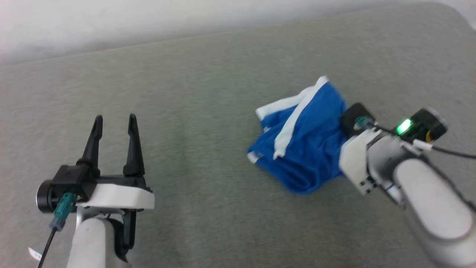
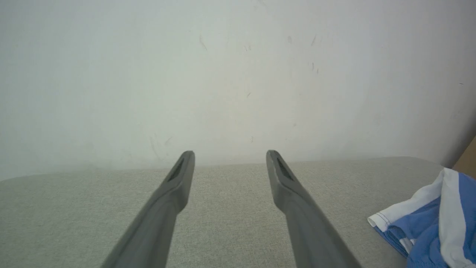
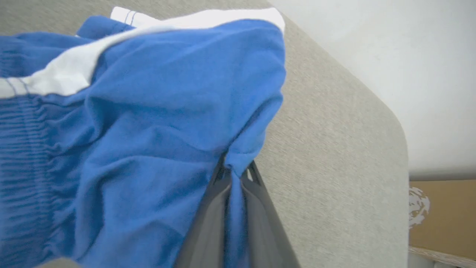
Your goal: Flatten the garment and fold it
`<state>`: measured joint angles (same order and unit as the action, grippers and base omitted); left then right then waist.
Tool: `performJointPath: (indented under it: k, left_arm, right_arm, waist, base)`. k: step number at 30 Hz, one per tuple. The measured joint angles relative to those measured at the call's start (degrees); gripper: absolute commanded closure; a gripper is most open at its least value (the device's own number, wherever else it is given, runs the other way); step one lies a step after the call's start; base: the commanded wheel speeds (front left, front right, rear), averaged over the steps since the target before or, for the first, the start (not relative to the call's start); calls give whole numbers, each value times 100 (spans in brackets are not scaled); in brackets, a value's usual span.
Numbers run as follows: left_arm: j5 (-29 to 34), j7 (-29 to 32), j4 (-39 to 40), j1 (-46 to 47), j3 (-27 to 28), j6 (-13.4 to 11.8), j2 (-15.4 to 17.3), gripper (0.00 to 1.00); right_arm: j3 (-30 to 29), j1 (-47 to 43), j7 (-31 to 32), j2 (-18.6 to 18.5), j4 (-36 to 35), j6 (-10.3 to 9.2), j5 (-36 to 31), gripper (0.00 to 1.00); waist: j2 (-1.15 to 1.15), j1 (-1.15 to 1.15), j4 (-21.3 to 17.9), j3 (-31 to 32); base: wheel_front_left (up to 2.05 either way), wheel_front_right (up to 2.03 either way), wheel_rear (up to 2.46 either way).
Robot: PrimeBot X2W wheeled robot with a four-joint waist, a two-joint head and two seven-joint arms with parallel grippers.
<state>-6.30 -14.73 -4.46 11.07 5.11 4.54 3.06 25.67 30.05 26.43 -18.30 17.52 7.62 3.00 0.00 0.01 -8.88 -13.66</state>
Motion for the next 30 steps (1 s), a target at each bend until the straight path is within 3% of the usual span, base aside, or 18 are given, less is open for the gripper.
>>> performJointPath:
  k: [4,8,15,23,30]
  left_arm:
    - [89,0,76,175,-69,43,51,0]
    - [147,1,127,334,-116,48,189,0]
    - [341,31,341,579,-237,53,355,0]
    - [433,287,655,749,-345,53,535,0]
    - [432,363,860,781,-360,48,587,0]
  right_arm:
    - [129,447,-221,-390,363,0,2,100]
    - [100,843,-501,-553,768,0,-37,100]
    - [-589,1366,-1050,-693,1626,0,-383,100]
    - [-1623,1840,-1599,-772,2479,0,-996,100]
    - [-2413,2123,-1849,-864,2830,0,-1715,100]
  waist:
    - [0,0,-418,-129]
    - [0,0,-807,-319]
    - [0,1,-1228,-894]
    - [0,1,-1392,-1593]
    - [0,0,-1220,-1957]
  base:
    - [0,0,0]
    - [0,0,0]
    - [0,0,0]
    - [0,0,0]
    - [0,0,0]
